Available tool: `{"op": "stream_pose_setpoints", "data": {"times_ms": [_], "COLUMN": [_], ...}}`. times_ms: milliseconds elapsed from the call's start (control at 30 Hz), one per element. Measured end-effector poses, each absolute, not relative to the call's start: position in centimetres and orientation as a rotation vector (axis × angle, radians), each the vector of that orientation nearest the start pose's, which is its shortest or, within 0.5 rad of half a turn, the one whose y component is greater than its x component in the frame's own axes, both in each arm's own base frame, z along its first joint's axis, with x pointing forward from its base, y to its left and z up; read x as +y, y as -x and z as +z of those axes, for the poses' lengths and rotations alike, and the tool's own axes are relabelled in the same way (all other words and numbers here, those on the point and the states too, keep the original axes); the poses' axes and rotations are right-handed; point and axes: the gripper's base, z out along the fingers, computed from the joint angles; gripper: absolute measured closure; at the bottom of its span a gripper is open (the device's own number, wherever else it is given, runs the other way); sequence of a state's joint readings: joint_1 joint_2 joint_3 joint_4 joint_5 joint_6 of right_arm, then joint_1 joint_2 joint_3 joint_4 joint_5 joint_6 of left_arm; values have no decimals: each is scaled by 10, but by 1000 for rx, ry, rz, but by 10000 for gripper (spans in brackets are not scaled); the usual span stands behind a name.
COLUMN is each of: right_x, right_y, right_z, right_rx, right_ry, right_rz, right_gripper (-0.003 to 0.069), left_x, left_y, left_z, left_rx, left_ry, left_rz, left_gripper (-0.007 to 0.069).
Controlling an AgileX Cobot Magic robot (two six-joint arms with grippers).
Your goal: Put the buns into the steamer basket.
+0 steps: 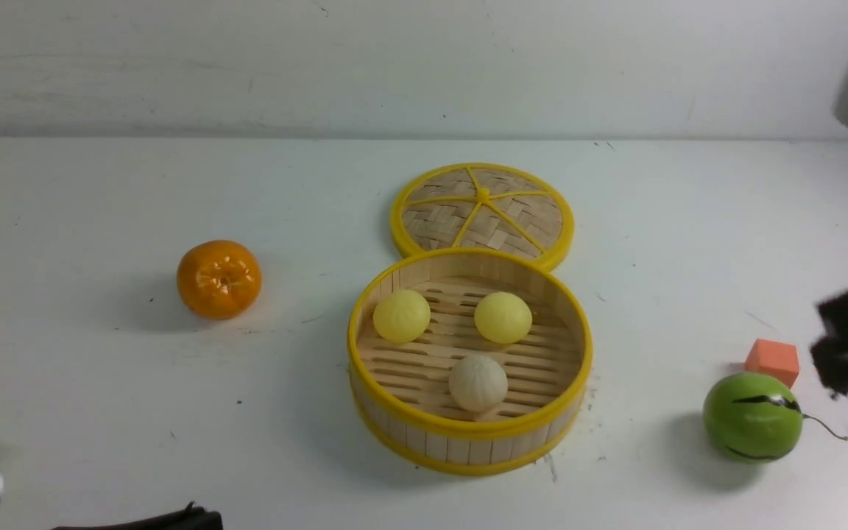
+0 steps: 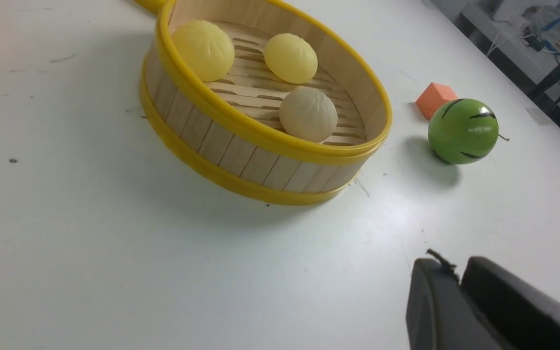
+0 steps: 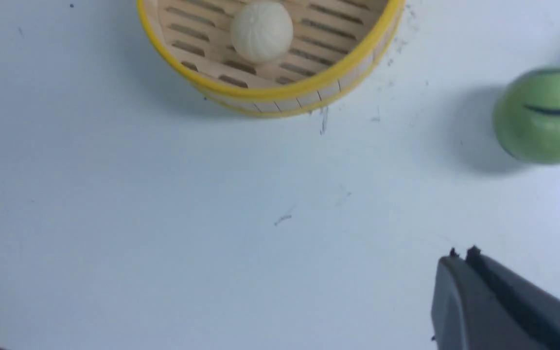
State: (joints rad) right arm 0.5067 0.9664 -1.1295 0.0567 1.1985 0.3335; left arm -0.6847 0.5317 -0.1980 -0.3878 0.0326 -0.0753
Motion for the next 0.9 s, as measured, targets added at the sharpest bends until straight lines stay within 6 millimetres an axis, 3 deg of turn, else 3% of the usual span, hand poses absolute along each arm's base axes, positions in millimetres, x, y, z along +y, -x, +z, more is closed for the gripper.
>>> {"op": "stream_pose_setpoints", "data": {"times_ms": [67, 100, 133, 233, 333, 767, 833, 900], "right_x": [62, 60, 45, 29, 23, 23, 23, 19], "right_y": [-106, -104, -81, -57, -46, -48, -53, -63], "right_z": [377, 376, 369, 360, 357, 352, 346, 323], "right_rx": [2496, 2488, 2408, 2304, 2268, 2238, 2192, 2084], "right_ry": [168, 164, 135, 114, 111, 113, 117, 63], "right_rz": [418, 415, 428, 439, 455, 450, 433, 349], "right_gripper": [668, 668, 666, 666, 666, 659, 664, 677], "left_x": [-72, -72, -72, -72, -72, -72, -72, -72], "left_y": [-86, -86, -86, -86, -86, -86, -86, -86], "left_z": [235, 235, 235, 235, 235, 235, 235, 235], "left_rx": [1914, 1914, 1914, 1914, 1914, 1914, 1914, 1914], "left_ry": [-222, -222, -222, -222, -222, -222, -222, -222], "left_rz": [-800, -800, -800, -800, -800, -800, -800, -800], "left_gripper": [550, 550, 546, 543, 539, 524, 522, 518]}}
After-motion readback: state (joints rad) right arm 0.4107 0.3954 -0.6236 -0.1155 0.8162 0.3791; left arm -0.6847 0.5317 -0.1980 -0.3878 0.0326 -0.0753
